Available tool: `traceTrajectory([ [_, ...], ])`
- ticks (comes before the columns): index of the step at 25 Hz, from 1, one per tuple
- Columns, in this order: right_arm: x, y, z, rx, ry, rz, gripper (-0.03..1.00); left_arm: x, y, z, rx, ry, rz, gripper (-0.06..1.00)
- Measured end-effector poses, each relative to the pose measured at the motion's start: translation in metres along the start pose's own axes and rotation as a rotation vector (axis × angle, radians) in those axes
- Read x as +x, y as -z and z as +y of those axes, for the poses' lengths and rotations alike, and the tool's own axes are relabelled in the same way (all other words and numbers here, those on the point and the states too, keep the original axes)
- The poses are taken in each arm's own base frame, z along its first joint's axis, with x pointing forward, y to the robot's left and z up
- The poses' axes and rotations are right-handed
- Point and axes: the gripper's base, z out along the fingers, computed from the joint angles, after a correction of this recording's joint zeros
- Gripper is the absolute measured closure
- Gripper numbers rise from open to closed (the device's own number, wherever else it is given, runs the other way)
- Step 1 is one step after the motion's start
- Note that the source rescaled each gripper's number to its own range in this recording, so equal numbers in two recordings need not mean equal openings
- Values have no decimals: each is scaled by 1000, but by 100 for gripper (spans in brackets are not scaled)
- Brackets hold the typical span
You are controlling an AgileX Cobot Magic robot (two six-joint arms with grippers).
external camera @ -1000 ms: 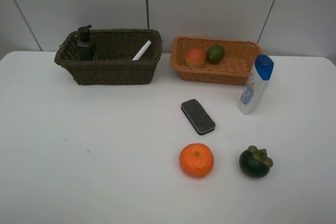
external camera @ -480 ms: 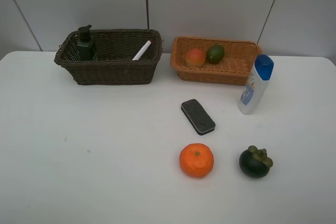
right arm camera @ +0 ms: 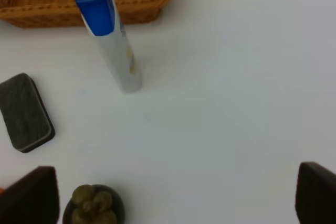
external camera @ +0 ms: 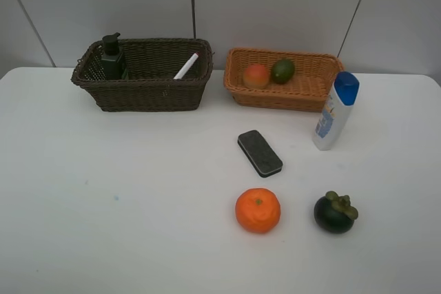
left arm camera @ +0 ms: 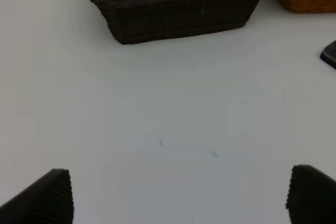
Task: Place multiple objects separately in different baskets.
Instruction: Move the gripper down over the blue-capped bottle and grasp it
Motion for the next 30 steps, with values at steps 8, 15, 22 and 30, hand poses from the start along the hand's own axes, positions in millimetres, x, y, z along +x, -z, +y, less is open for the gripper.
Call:
traceTrajectory([
  [8, -90, -92, 14, -14, 13, 311, -3, 0, 0, 0, 0, 0, 1, -6],
  [15, -135, -147, 25, -51, 37, 373, -3, 0, 0, 0, 0, 0, 2, -6],
  [22, -154, -192, 53, -72, 131, 461, -3, 0, 0, 0, 0, 0, 3, -6],
  [30, -148, -223, 66, -52, 217, 525, -3, 0, 0, 0, 0, 0, 3, -6],
])
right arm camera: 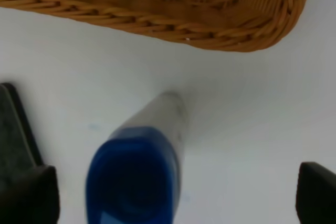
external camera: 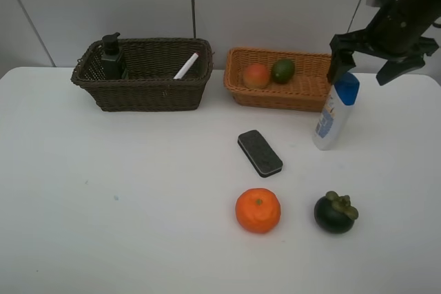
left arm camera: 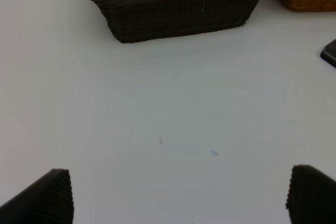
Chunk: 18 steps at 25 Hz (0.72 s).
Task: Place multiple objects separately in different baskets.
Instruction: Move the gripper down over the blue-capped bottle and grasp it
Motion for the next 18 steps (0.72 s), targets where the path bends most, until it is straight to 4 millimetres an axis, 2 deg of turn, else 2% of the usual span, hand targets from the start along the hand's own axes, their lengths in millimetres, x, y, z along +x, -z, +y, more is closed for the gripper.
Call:
traceTrajectory([
  [13, -3, -56, -1, 12, 9, 128, -3, 0, 0, 0, 0, 0, 0, -6],
  [18, -5, -62, 0, 0, 0, 134, 0, 0, 0, 0, 0, 0, 0, -6],
])
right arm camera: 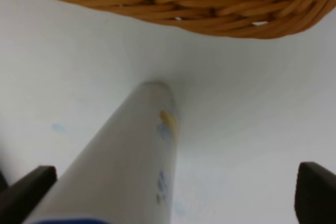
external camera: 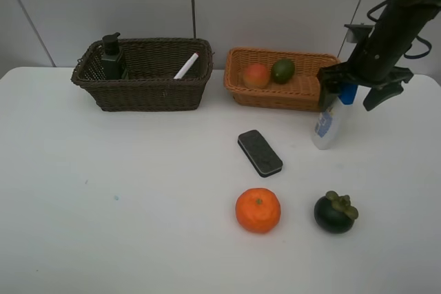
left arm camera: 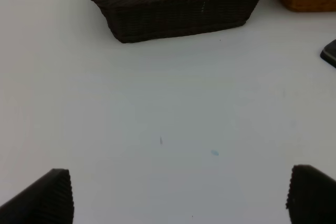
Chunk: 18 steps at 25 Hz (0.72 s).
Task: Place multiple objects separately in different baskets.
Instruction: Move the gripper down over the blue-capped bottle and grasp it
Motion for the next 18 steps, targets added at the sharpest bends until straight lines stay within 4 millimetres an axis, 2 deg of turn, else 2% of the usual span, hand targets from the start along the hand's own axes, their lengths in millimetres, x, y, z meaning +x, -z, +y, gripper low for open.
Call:
traceTrajectory([
  [2, -1, 0, 0, 0, 0, -2, 12, 0, 0, 0, 0, 0, 0, -6],
  [3, -1, 0, 0, 0, 0, -1, 23, 0, 0, 0, 0, 0, 0, -6],
  [5, -1, 0, 0, -4, -3, -1, 50, 0, 0, 0, 0, 0, 0, -6],
  [7, -1, 0, 1, -15, -10, -1, 86, 0, 0, 0, 0, 0, 0, -6],
  [8, -1, 0, 2, -17, -11, -1, 97, 0, 0, 0, 0, 0, 0, -6],
  [18, 1, 4, 1, -16, -10, 2, 96, 0, 0, 0, 0, 0, 0, -6],
])
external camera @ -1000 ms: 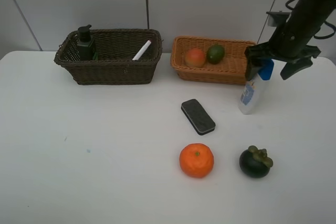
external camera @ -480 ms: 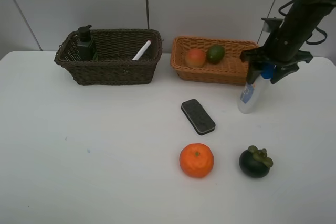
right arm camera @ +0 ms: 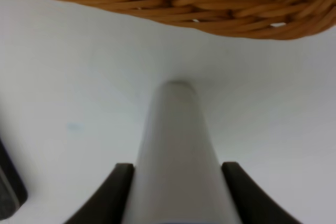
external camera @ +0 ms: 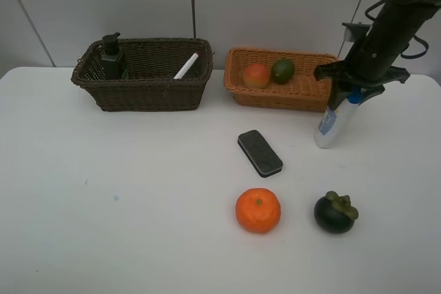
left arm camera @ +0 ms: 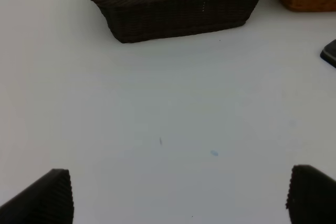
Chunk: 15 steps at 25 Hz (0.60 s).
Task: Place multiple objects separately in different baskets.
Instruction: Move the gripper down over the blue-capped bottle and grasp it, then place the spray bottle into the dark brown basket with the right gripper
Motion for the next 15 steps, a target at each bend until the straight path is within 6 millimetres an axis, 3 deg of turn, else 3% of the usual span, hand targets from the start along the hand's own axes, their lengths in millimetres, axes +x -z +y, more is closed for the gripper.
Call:
traceTrajectory([
  [4, 6, 12, -1, 16, 10, 2, 96, 0, 0, 0, 0, 0, 0, -6],
  [8, 4, 46, 11, 10, 43, -89, 96, 0, 0, 0, 0, 0, 0, -6],
  [15, -18, 102, 91, -92, 209, -326, 96, 0, 0, 0, 0, 0, 0, -6],
])
